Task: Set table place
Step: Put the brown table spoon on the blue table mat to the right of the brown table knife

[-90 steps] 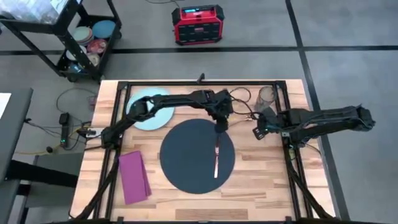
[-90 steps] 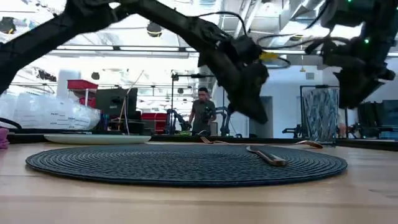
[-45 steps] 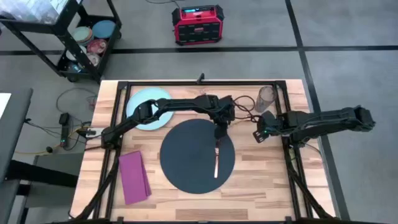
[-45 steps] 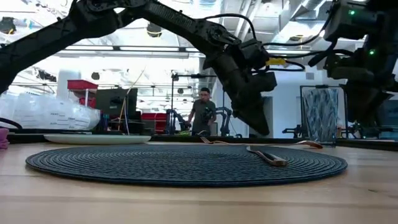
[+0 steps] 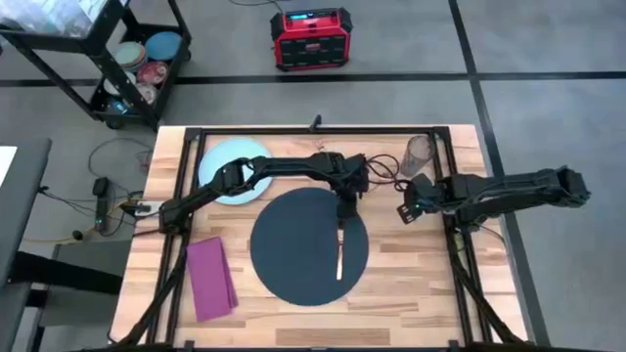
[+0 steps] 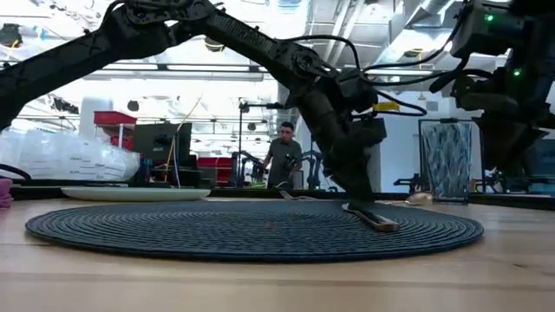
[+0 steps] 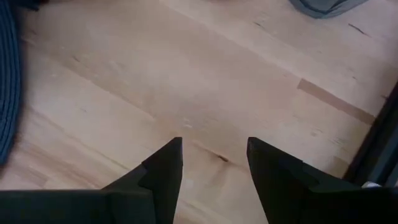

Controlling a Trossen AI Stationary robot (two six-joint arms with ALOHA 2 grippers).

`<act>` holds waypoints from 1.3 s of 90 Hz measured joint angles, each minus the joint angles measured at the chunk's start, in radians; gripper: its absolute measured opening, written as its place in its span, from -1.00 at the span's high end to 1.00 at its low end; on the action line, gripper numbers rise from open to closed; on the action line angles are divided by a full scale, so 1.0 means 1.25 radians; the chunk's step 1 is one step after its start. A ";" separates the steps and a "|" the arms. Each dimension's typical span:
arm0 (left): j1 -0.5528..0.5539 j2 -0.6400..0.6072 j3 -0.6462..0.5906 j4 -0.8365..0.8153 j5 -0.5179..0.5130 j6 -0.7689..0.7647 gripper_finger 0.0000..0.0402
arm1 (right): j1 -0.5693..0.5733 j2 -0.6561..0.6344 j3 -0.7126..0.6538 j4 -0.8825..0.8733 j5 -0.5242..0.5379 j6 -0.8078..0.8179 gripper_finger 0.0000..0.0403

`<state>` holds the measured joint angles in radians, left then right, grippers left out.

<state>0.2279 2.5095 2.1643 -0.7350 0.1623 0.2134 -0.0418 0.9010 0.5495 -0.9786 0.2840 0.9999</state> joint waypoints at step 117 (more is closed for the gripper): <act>0.032 0.032 0.086 0.095 0.096 -0.032 0.33 | 0.000 0.000 0.000 0.036 0.021 0.017 0.18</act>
<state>0.2680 2.5491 2.2715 -0.6168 0.2821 0.1733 -0.0418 0.9009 0.5495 -0.9341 0.3103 1.0210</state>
